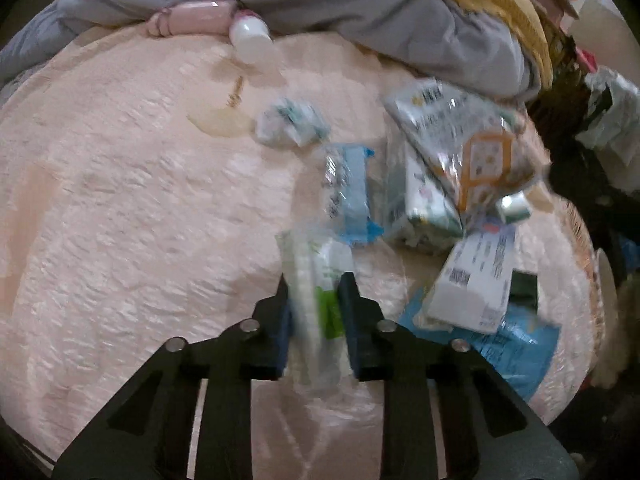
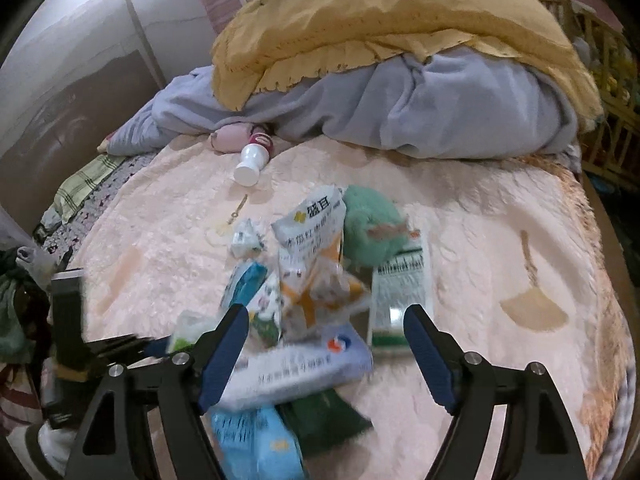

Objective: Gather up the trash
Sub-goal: 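Grasp the white snack bag with the right tool while the left grasps a clear wrapper, then carry the snack bag and wrapper over the cream bucket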

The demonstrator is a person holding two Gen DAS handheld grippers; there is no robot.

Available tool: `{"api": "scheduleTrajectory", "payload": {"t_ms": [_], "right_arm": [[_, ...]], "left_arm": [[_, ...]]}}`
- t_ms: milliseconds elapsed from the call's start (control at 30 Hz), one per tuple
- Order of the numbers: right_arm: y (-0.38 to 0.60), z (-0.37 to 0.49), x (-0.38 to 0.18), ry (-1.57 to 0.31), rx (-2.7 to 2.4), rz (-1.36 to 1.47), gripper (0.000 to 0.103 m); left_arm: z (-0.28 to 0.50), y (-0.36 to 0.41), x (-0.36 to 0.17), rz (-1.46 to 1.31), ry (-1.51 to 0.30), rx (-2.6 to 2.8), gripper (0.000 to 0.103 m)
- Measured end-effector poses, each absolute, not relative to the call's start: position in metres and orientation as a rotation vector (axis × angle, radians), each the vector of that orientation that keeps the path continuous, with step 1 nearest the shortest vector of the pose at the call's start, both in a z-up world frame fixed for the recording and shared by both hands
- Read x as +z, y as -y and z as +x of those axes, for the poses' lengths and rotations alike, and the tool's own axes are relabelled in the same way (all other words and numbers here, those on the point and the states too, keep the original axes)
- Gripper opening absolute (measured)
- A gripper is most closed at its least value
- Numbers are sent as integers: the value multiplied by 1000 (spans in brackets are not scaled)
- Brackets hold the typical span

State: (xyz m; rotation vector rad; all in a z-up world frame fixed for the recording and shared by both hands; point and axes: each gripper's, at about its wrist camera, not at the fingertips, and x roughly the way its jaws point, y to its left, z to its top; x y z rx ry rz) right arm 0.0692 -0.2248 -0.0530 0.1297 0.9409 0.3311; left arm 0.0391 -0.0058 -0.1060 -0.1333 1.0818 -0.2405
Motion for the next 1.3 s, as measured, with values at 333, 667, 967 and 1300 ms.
{"api": "scheduleTrajectory", "payload": {"t_ms": [333, 667, 967, 1300], "right_arm": [[209, 118, -100, -1027, 397, 222, 37], [231, 65, -49, -863, 424, 183, 35], [271, 12, -24, -808, 375, 189, 35], [331, -38, -19, -781, 260, 191, 35]], "left_arm": [[41, -17, -77, -182, -1020, -249, 14], [36, -9, -41, -235, -977, -336, 13], [15, 46, -16, -185, -950, -440, 13], [-2, 133, -10, -69, -942, -542, 13]]}}
